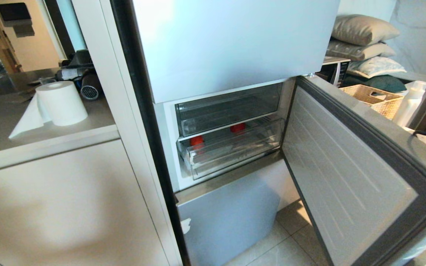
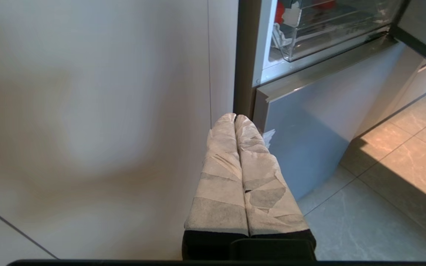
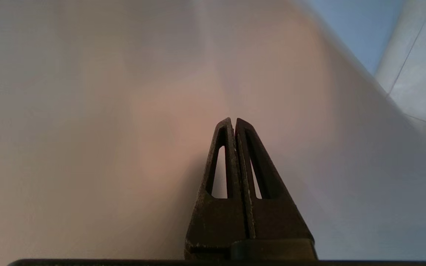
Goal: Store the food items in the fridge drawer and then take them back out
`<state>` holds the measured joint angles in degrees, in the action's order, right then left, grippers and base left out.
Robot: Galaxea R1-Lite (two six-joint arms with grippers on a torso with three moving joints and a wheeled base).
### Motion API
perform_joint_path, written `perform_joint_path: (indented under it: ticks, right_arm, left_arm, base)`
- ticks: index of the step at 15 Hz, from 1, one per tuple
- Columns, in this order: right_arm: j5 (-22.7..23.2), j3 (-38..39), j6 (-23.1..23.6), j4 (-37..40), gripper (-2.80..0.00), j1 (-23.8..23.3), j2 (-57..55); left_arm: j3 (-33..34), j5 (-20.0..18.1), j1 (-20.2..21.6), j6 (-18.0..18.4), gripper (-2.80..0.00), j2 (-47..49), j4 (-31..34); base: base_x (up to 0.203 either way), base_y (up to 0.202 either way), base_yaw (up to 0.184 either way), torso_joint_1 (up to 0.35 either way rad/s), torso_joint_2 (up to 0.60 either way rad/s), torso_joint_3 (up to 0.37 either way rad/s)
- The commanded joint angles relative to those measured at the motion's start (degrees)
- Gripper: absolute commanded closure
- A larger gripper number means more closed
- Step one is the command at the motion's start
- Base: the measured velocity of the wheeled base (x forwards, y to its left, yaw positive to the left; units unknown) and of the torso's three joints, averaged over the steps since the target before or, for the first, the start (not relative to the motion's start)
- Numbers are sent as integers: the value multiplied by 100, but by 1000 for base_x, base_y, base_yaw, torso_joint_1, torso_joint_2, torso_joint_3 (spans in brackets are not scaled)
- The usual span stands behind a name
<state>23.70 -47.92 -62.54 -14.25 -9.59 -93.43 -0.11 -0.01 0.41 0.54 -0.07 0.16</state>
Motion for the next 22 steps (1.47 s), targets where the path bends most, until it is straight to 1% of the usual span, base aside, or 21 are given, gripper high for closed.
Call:
perform_joint_path:
  ticks: [1, 4, 6, 7, 8, 9, 11, 15, 17, 18, 20, 22]
  right_arm:
    - [-326, -2, -58, -72, 0, 1026, 116]
    - [-1503, -257, -110, -470, 0, 2826, -290]
    - [-2152, -750, -83, -774, 0, 3550, -1021]
    - [-2368, -1083, 11, -993, 0, 3805, -1360]
    - [-2500, -1413, 230, -1308, 0, 3985, -1688]
    - [-2556, -1720, 417, -1582, 0, 4056, -1967]
    - [-2616, -2306, 554, -1940, 0, 4102, -2472]
    - [-2586, -2790, 629, -2438, 0, 4201, -2910]
    - [-2650, -3478, 631, -2517, 0, 4202, -3179]
    - [-2721, -3698, 636, -2567, 0, 4214, -3322]
    - [-2756, -3709, 638, -2761, 0, 4228, -3337]
    - [-2769, -3377, 775, -2787, 0, 4233, -3082]
  left_arm:
    - [2, -5, 2, -1, 0, 7, 2]
    - [2, 1, 2, -1, 0, 7, 2]
    - [-1, -2, 2, -1, 0, 7, 2]
    - [2, 1, 2, -1, 0, 7, 2]
    - [2, -6, 2, -1, 0, 7, 2]
    - [2, -4, 2, -1, 0, 7, 2]
    - [0, -2, 2, -1, 0, 7, 2]
    - [2, 1, 2, -1, 0, 7, 2]
    - [-6, -1, 2, -1, 0, 7, 2]
    - [2, 1, 2, -1, 0, 7, 2]
    - [2, -1, 2, -1, 0, 7, 2]
    - [2, -8, 2, -1, 0, 7, 2]
  base:
    - [0, 0, 0, 0, 0, 0]
    - [0, 0, 0, 0, 0, 0]
    - [0, 0, 0, 0, 0, 0]
    - [0, 0, 0, 0, 0, 0]
    - [0, 0, 0, 0, 0, 0]
    - [0, 0, 0, 0, 0, 0]
    - [0, 0, 0, 0, 0, 0]
    - [0, 0, 0, 0, 0, 0]
    - [0, 0, 0, 0, 0, 0]
    - [0, 0, 0, 0, 0, 0]
    - [0, 0, 0, 0, 0, 0]
    - [0, 0, 0, 0, 0, 0]
